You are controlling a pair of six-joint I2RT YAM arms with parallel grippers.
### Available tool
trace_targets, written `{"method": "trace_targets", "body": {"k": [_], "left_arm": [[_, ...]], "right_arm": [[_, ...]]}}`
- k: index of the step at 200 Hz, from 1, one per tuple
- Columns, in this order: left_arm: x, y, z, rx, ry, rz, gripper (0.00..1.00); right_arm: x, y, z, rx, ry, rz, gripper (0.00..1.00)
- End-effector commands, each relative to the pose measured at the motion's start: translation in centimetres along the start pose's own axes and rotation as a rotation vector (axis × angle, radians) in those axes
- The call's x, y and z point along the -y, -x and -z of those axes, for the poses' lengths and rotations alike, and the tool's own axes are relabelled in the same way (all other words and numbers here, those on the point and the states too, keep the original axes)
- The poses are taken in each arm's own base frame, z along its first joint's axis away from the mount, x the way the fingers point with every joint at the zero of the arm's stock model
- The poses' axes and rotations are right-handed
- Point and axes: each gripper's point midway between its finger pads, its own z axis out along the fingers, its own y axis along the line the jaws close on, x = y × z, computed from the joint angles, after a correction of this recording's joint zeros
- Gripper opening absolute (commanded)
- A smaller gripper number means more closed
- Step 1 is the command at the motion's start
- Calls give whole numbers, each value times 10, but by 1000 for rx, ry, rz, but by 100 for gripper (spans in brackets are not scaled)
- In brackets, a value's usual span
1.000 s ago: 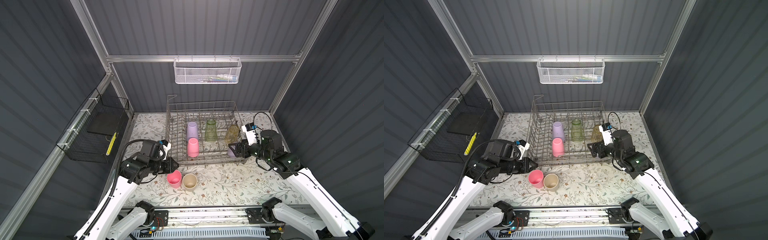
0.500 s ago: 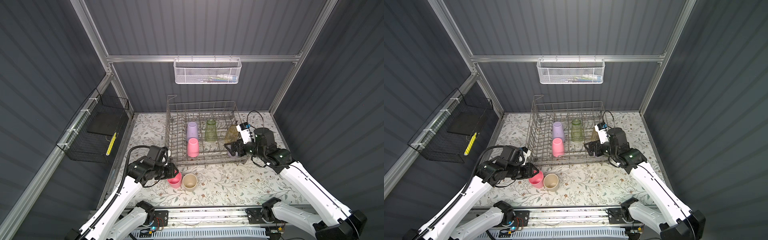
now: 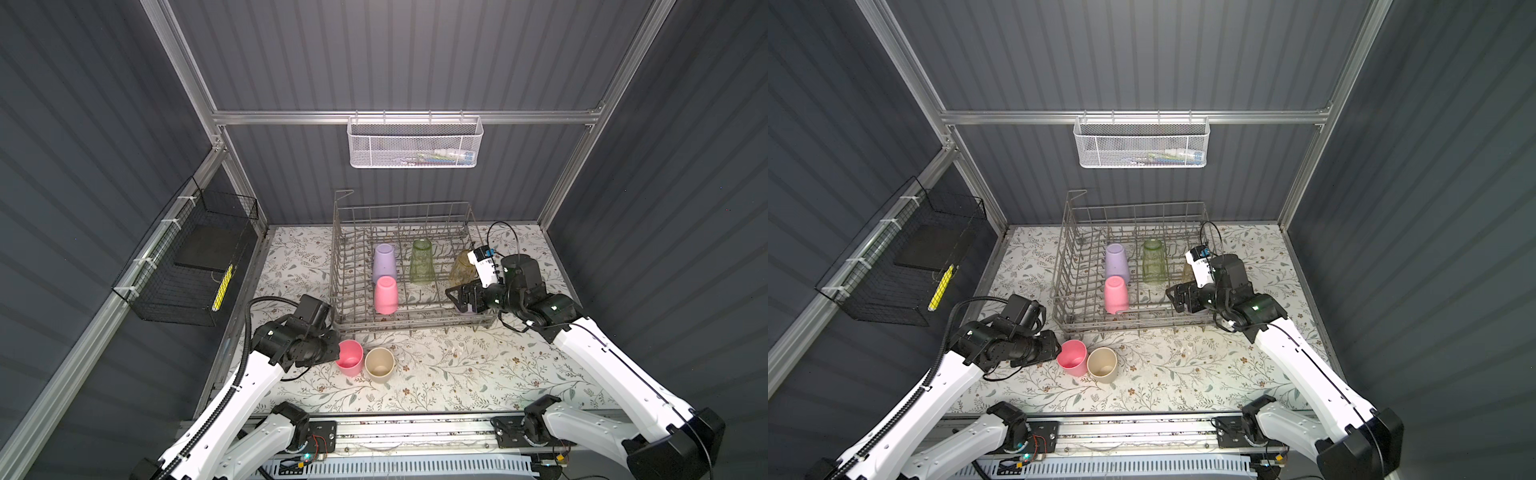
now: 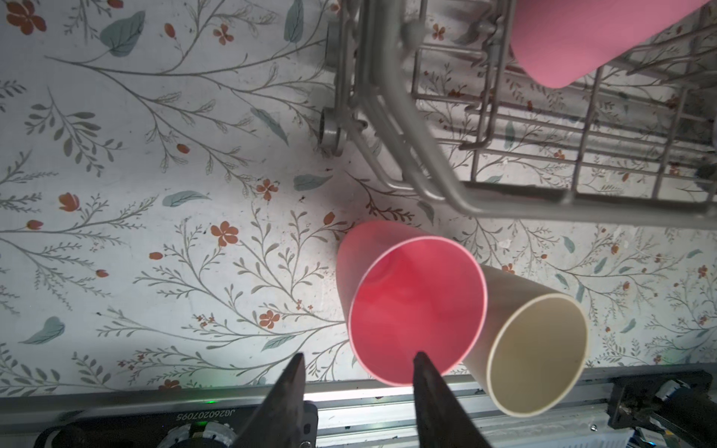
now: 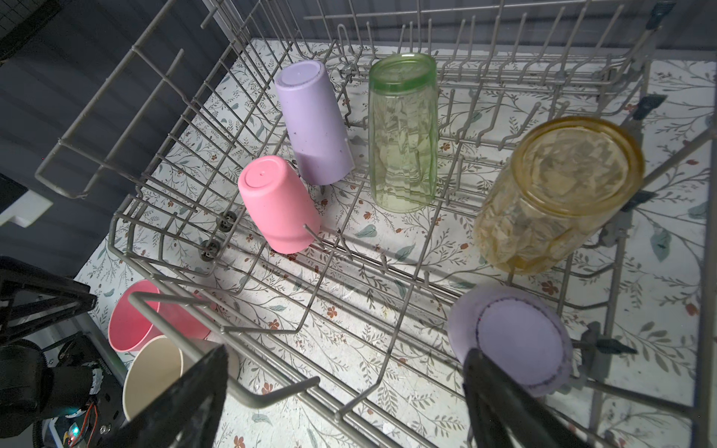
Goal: Load cups into a dish rack
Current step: Pick up the cup from the bottom-center of the table.
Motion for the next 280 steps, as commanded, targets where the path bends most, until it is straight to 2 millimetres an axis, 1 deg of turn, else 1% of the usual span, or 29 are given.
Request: {"method": "trace_targets", "body": {"k": [1, 24, 48, 55, 59, 88, 130, 144, 153, 172, 202, 228, 249, 266, 269, 280], "left_arm": [[-6, -8, -11, -32, 25, 25, 45], [-4, -7, -15, -43, 23, 27, 43], [-1, -6, -25, -59, 21, 49, 40], [-2, -8, -30, -75, 28, 54, 38], [1, -3, -32, -56, 13, 58, 37], [0, -2, -44, -66, 27, 75, 27], [-4, 0, -43, -50, 50, 83, 19], [-4, 0, -43, -51, 51, 87, 20], [-4, -1, -43, -51, 47, 90, 22], [-5, -2, -43, -45, 44, 91, 22], [-5, -4, -46, -64, 49, 89, 10], [-7, -2, -44, -49, 58, 93, 4], [-8, -2, -38, -41, 64, 101, 0], [-4, 2, -27, -29, 49, 104, 0], [-6, -1, -23, -42, 57, 104, 0], [-4, 0, -11, -30, 48, 100, 0]], "right_arm": [[-4, 7, -1, 21, 13, 25, 94], [-4, 7, -3, 16, 16, 23, 95], [-4, 6, -5, 12, 18, 20, 95], [-3, 6, -6, 13, 18, 18, 94], [-4, 6, -5, 13, 19, 17, 95], [-3, 5, -5, 10, 13, 19, 95], [-2, 3, -6, 6, 12, 14, 95], [-3, 4, -7, 7, 20, 14, 95], [-4, 4, -7, 6, 23, 13, 95], [-5, 5, -6, 7, 28, 15, 95], [-5, 6, -6, 10, 29, 15, 95], [-5, 6, -6, 10, 27, 14, 96], [-5, 7, -6, 11, 27, 13, 95], [-6, 8, -5, 12, 28, 12, 96], [-6, 8, -5, 12, 28, 13, 96], [-7, 8, -4, 13, 32, 14, 96]]}}
